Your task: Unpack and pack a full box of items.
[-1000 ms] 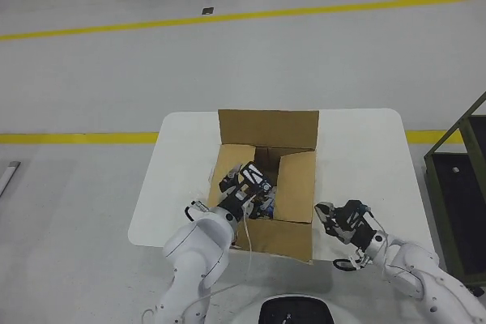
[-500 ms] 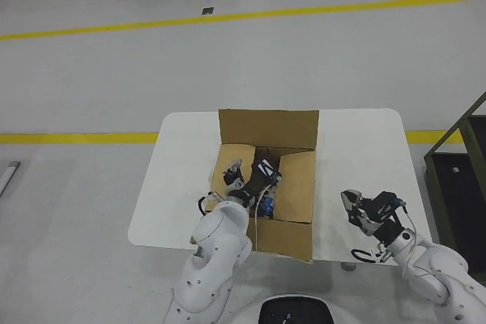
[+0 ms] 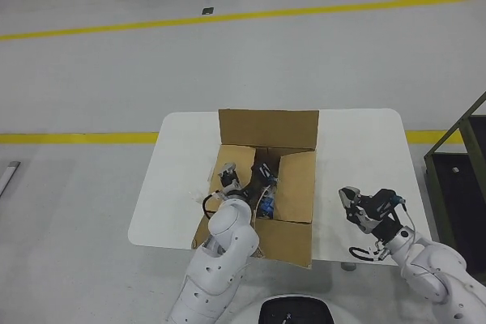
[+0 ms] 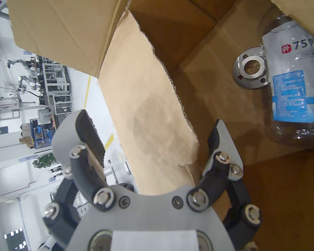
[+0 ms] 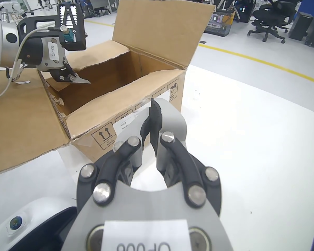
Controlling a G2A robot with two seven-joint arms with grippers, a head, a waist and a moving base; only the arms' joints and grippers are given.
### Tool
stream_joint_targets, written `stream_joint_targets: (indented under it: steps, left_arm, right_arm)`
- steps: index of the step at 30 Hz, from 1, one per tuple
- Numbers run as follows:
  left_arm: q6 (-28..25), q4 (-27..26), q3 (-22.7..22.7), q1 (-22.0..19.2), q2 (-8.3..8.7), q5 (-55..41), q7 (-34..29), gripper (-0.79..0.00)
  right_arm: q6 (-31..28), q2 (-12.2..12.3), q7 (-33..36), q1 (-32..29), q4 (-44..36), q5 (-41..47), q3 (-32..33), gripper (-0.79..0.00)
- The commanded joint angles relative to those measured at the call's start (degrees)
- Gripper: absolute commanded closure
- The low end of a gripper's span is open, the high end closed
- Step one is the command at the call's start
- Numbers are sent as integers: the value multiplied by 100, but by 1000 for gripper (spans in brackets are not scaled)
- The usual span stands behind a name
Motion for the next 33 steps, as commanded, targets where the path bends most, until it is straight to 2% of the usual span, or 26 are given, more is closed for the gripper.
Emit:
stream_joint_targets:
  steps: [1,12,19,27,28,29,30,33]
  left_arm:
    - [57,30,-53,-6,-6,-5,5,0]
    - [69,-448,-431,216,-31,-666,-49,0]
    - [-8,-1251,-741,435,-86,-2017,-506,0]
    - [290,-2103,-1097,570,-152,-3851,-1386,0]
    - [302,-2164,-1127,564,-151,-3955,-1458,-185]
    - [228,-2203,-1133,539,-140,-3907,-1479,-699]
    - [157,-2206,-1135,516,-124,-3732,-1420,-785]
    - [87,-2083,-1135,484,-79,-3106,-1178,-785]
  right_arm:
    - [-9,-1,8,31,-14,4,7,0]
    - [-48,-6,40,99,-155,60,54,0]
    - [-108,-5,71,96,-284,233,138,0]
    - [-228,14,490,153,-534,602,340,0]
    - [-274,18,640,196,-560,648,340,0]
    - [-298,20,766,245,-572,680,331,0]
    - [-328,22,913,298,-563,684,300,0]
    - [-390,13,1252,473,-512,705,119,0]
